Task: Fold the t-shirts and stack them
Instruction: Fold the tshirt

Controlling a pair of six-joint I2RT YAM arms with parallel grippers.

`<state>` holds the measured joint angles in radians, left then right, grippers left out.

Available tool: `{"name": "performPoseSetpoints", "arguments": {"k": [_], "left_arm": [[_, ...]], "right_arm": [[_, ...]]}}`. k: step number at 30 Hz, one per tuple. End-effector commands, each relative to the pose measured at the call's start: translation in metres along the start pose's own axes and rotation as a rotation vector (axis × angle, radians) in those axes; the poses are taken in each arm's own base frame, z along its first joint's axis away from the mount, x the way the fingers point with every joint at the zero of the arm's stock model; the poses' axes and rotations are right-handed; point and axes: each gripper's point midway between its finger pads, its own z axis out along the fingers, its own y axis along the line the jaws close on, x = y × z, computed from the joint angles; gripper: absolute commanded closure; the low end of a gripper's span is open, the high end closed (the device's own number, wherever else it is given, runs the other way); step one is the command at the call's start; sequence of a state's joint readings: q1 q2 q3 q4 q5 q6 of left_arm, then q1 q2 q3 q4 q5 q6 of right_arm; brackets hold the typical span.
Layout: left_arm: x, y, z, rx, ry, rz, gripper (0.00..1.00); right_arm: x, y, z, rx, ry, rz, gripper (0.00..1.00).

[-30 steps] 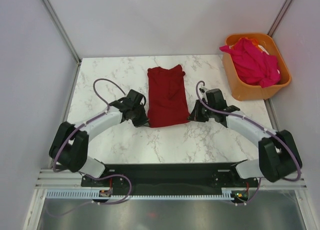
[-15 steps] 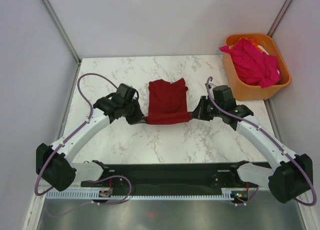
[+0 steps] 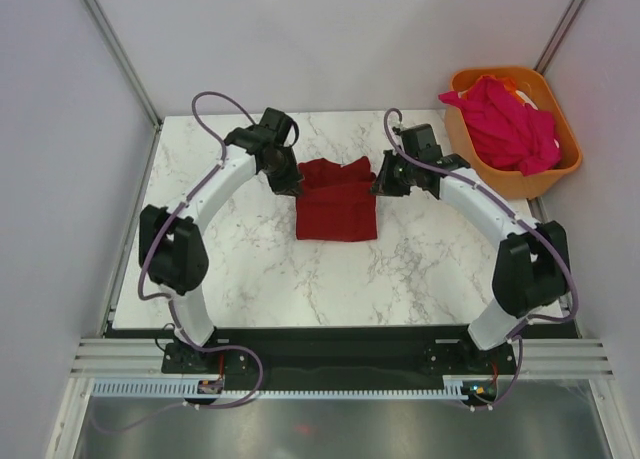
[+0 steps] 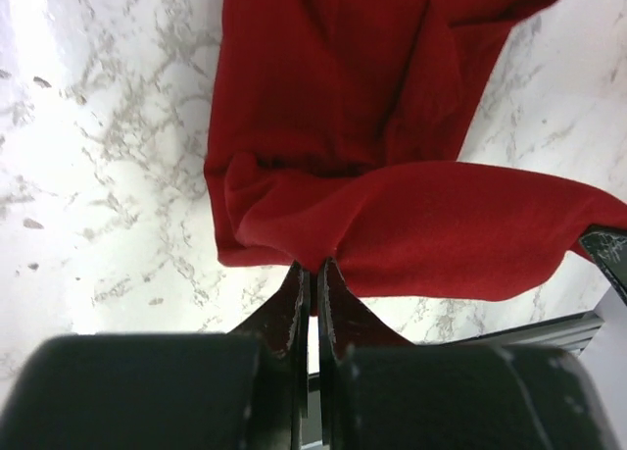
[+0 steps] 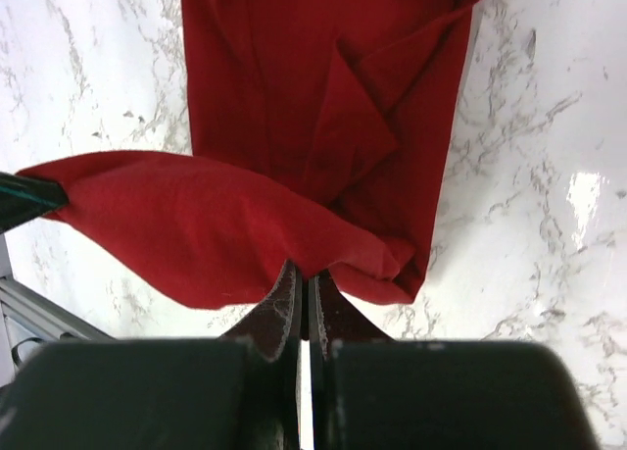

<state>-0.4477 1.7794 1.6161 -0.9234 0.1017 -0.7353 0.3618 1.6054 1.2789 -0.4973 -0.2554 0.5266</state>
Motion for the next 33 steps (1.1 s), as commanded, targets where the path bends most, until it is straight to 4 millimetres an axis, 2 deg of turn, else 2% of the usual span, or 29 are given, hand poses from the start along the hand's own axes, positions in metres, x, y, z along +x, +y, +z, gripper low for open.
{"name": "performPoseSetpoints", "arguments": {"k": [1,3,5,6,7,9,10,12,13,14,15,16,17,18,19,20,21,23,25,26,27,28,29,30,31,33], "left_arm": [[-0.025,-0.002,0.003,-0.003,0.014,0.075,0.98],[-0.032,0.002,0.018,-0.019,0.036,0.07,0.98],[-0.046,-0.001,0.018,-0.011,0.026,0.066,0.98],[-0.049,0.002,0.03,-0.018,0.044,0.062,0.98],[-0.062,-0.001,0.028,0.0,0.028,0.053,0.98],[-0.074,-0.002,0.035,0.015,0.035,0.041,0.98],[-0.086,-0.008,0.044,0.044,0.037,0.04,0.98],[-0.105,-0.01,0.048,0.07,0.02,0.028,0.98],[-0.117,-0.016,0.059,0.116,0.027,0.021,0.98],[-0.123,-0.018,0.062,0.137,0.027,0.016,0.94],[-0.127,-0.018,0.071,0.149,0.038,0.004,0.91],[-0.133,-0.028,0.069,0.206,0.044,-0.011,0.85],[-0.133,-0.019,0.092,0.212,0.086,-0.043,0.6],[-0.134,-0.019,0.099,0.238,0.106,-0.061,0.43],[-0.14,-0.022,0.1,0.291,0.117,-0.067,0.01],[-0.137,-0.015,0.118,0.294,0.146,-0.09,0.0],[-0.143,-0.018,0.122,0.333,0.139,-0.1,0.0],[-0.151,-0.019,0.123,0.38,0.132,-0.101,0.0],[-0.168,-0.021,0.11,0.41,0.077,-0.089,0.0],[-0.173,-0.022,0.103,0.417,0.056,-0.083,0.0],[-0.183,-0.025,0.084,0.43,0.011,-0.064,0.0],[-0.19,-0.023,0.077,0.417,-0.022,-0.06,0.0],[-0.199,-0.015,0.066,0.405,-0.056,-0.065,0.0],[-0.207,-0.015,0.048,0.402,-0.097,-0.057,0.0],[-0.211,-0.004,0.043,0.372,-0.117,-0.076,0.0],[-0.211,0.004,0.037,0.346,-0.129,-0.078,0.0]], "right_arm": [[-0.031,0.007,0.006,-0.009,-0.042,-0.02,1.0],[-0.033,0.004,0.017,-0.001,-0.026,-0.013,1.0],[-0.042,0.002,0.026,0.001,-0.025,-0.001,1.0],[-0.045,0.002,0.029,0.001,-0.025,-0.001,1.0],[-0.054,0.004,0.03,-0.002,-0.04,0.004,1.0],[-0.058,-0.002,0.045,0.008,-0.027,0.018,1.0],[-0.07,0.0,0.046,0.004,-0.045,0.022,1.0],[-0.073,-0.008,0.063,0.019,-0.028,0.051,1.0],[-0.086,-0.006,0.066,0.009,-0.05,0.056,1.0],[-0.084,-0.015,0.082,0.023,-0.024,0.074,1.0],[-0.086,-0.02,0.088,0.04,-0.02,0.097,1.0],[-0.099,-0.018,0.09,0.034,-0.043,0.107,1.0],[-0.095,-0.029,0.105,0.052,-0.022,0.125,0.6],[-0.097,-0.034,0.112,0.069,-0.018,0.138,0.26],[-0.108,-0.031,0.113,0.066,-0.041,0.132,0.02],[-0.105,-0.04,0.125,0.094,-0.029,0.143,0.02],[-0.108,-0.044,0.127,0.116,-0.036,0.149,0.02],[-0.117,-0.049,0.126,0.151,-0.075,0.155,0.02],[-0.126,-0.052,0.12,0.178,-0.115,0.15,0.02],[-0.134,-0.046,0.108,0.174,-0.148,0.134,0.02],[-0.142,-0.042,0.101,0.165,-0.182,0.118,0.02],[-0.145,-0.043,0.095,0.179,-0.202,0.099,0.02],[-0.153,-0.036,0.079,0.182,-0.239,0.069,0.02],[-0.157,-0.034,0.071,0.189,-0.258,0.049,0.02],[-0.158,-0.025,0.059,0.18,-0.276,0.018,0.02],[-0.155,-0.01,0.053,0.141,-0.278,-0.01,0.02]]}}
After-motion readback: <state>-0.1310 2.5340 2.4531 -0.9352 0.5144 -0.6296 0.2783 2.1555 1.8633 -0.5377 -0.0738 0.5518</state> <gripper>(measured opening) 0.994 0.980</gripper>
